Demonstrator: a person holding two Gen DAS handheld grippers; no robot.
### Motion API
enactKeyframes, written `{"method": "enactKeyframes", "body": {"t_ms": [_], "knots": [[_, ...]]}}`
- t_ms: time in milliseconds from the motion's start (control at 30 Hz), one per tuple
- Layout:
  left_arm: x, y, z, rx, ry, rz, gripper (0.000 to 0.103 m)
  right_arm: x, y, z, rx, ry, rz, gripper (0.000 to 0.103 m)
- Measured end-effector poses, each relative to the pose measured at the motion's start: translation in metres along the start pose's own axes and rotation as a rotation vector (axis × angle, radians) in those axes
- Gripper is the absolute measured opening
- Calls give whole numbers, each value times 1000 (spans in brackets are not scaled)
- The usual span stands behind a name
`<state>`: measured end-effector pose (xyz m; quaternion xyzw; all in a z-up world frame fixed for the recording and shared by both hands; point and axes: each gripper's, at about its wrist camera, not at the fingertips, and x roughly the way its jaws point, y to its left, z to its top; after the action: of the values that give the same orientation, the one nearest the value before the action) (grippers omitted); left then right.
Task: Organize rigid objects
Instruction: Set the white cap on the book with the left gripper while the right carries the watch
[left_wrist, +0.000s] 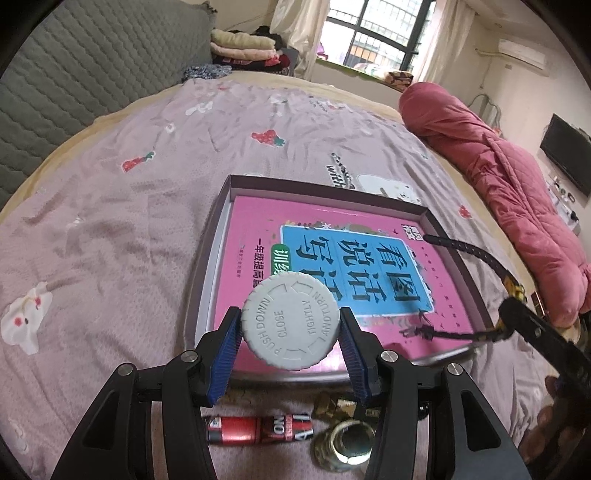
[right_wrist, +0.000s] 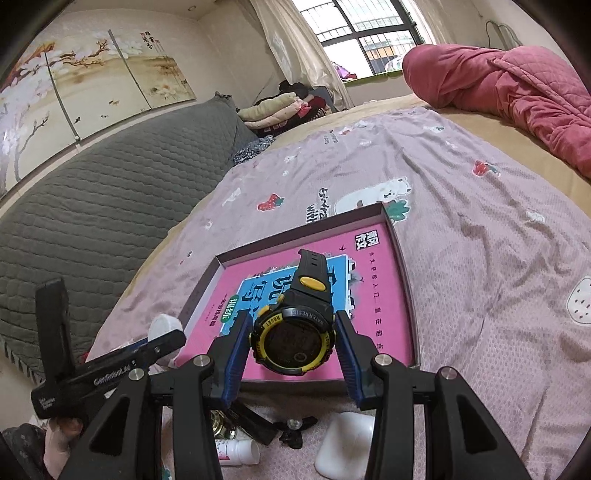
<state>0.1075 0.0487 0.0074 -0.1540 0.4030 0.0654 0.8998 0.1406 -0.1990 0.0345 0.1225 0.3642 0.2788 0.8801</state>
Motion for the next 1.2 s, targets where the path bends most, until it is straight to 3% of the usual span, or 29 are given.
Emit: {"method": "enactKeyframes", "body": {"t_ms": [867,1200], "knots": [[41,16,-4,-35,78,-1,53,32,-17,-12,78,101,-28,45],[42,10,-9,15,53,38,54,39,-18,-10,64,126,-86,45]]}}
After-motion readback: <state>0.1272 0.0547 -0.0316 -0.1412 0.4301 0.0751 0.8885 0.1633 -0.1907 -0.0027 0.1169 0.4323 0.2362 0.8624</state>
